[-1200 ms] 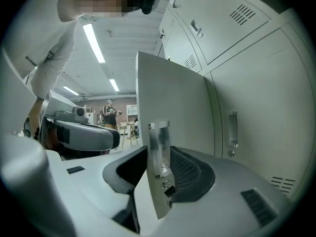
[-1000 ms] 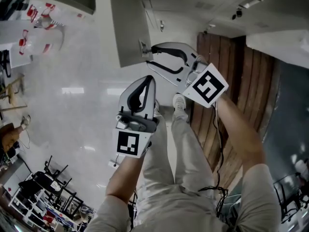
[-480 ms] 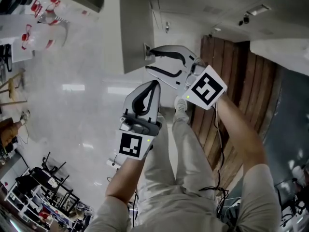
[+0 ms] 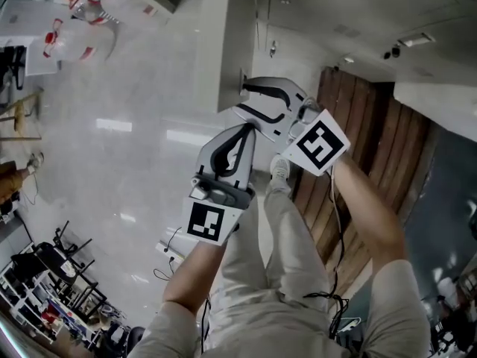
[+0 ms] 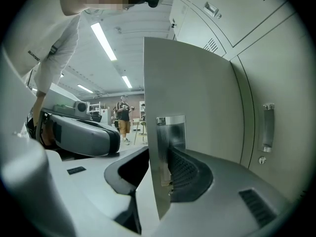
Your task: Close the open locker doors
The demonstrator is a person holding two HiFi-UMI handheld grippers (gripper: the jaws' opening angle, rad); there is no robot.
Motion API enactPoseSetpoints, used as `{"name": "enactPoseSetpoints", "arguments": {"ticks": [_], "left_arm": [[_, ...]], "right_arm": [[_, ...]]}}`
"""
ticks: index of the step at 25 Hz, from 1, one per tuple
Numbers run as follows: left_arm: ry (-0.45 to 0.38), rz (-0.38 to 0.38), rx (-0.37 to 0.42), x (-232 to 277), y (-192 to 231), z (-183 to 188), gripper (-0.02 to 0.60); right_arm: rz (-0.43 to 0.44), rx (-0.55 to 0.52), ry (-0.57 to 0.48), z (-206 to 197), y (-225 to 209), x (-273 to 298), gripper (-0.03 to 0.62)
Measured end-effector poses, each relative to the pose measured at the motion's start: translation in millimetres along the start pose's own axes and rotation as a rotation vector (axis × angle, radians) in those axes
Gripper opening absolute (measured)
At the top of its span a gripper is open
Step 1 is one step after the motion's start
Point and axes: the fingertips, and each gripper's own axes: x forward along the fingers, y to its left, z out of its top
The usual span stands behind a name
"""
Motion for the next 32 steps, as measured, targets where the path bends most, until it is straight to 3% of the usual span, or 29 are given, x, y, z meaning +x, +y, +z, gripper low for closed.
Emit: {"name": "enactPoseSetpoints", "arguments": {"ticks": [14,32], "left_arm": [[-0.065,0.125,-0.029,-15.8,61.5,13.1,0.002],[-0.068,0.160,-0.044,-18.4,186.7,24.1,0.002]], "right_arm": [[0.018,-0.019,-0.023,9.4,4.2,54.3,0.118],[-0.091,0.062,-0.060,31.8,-20.3,143.2,0.112]]}}
